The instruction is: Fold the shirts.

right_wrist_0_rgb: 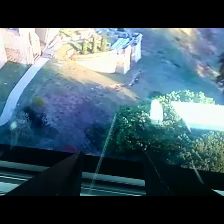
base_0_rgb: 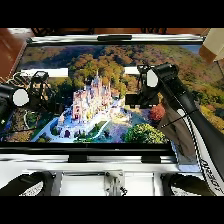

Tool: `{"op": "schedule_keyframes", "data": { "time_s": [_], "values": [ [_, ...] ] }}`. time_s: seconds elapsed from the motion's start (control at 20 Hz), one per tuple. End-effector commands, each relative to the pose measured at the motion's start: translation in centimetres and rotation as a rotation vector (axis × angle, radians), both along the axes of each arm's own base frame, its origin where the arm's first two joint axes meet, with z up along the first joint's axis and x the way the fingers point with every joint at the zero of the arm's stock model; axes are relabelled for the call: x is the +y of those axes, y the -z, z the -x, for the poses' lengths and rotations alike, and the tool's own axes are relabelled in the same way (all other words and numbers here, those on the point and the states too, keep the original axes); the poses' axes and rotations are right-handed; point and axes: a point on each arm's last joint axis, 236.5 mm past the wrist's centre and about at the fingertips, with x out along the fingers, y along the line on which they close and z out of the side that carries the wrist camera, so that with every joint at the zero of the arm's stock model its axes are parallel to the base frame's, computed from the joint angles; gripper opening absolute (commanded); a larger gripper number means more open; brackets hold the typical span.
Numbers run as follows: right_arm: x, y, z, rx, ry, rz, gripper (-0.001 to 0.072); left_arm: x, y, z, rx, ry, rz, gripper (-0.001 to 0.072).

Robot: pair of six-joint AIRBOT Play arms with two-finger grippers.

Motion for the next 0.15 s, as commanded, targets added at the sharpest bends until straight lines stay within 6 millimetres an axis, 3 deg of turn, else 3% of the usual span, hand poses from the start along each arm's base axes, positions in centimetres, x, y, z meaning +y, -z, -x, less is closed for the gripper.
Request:
{"op": "schedule_keyframes", "data": {
  "time_s": [0.0, 0.1],
  "values": [
    [0.05, -0.01, 0.04, 0.001, -0.001, 0.000, 0.0506, -0.05, -0.07, -0.13, -0.009, 0.028, -0.006, 0.0684],
    [0.05, -0.01, 0.04, 0.001, -0.001, 0.000, 0.0507, -0.06, -0.12, -0.26, -0.016, 0.027, -0.005, 0.0684]
  ]
}}
